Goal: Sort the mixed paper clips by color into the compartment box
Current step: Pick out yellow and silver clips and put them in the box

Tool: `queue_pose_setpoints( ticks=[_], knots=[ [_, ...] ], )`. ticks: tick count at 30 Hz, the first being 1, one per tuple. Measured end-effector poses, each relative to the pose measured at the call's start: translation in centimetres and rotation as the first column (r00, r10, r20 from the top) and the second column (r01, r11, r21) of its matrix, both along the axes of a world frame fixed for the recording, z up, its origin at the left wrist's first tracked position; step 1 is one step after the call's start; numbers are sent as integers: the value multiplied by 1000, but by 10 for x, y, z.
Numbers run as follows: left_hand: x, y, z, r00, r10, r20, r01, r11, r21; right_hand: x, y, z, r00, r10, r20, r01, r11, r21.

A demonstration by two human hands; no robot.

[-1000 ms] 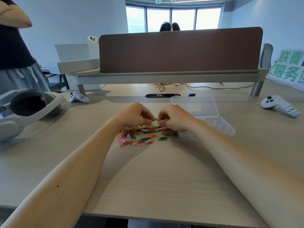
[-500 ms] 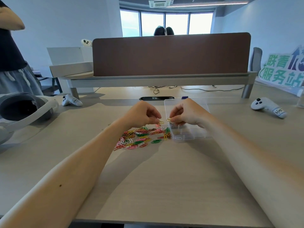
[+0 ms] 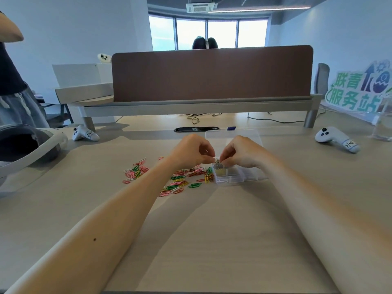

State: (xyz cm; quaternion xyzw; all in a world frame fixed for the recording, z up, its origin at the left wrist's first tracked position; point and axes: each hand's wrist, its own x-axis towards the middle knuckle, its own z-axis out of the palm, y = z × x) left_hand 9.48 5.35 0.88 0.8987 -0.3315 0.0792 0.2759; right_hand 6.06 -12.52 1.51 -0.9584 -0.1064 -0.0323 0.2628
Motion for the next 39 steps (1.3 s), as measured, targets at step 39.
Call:
queue_pose_setpoints(
  ticks=[39],
  knots=[
    [-10,83,0,993,77,-89,-44,946,321,5,77,-8,972,229,53,-213,953,-216]
  ],
)
